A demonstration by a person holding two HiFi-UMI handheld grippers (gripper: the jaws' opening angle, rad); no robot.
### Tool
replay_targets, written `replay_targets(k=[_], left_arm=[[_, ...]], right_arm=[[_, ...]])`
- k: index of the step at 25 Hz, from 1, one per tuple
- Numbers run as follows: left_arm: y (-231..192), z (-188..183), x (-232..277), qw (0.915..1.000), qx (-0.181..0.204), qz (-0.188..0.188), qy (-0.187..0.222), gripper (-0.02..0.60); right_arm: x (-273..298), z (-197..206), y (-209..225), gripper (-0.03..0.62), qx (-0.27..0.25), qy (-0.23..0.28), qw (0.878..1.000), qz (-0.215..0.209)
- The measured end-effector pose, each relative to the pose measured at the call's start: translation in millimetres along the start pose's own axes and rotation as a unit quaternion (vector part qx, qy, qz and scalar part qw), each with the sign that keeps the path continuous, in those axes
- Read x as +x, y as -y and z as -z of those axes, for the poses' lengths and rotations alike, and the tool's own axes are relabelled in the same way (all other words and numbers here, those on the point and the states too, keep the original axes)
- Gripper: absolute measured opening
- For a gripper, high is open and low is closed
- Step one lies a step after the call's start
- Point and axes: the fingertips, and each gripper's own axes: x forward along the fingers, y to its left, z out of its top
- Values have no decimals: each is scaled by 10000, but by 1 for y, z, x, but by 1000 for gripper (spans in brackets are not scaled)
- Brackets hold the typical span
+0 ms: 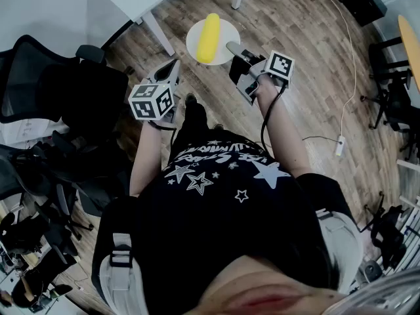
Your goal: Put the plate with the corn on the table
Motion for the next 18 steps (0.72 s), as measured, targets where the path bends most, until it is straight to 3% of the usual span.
replay_targets(k=[12, 18], left_arm=[[14, 3, 3, 10000, -6, 30, 0, 6], [21, 4, 5, 9996, -256, 72, 28, 6]], right_arm=[[-14, 1, 0, 38, 40, 4, 10000, -71], [-20, -2, -2, 38, 50, -17, 9999, -151]])
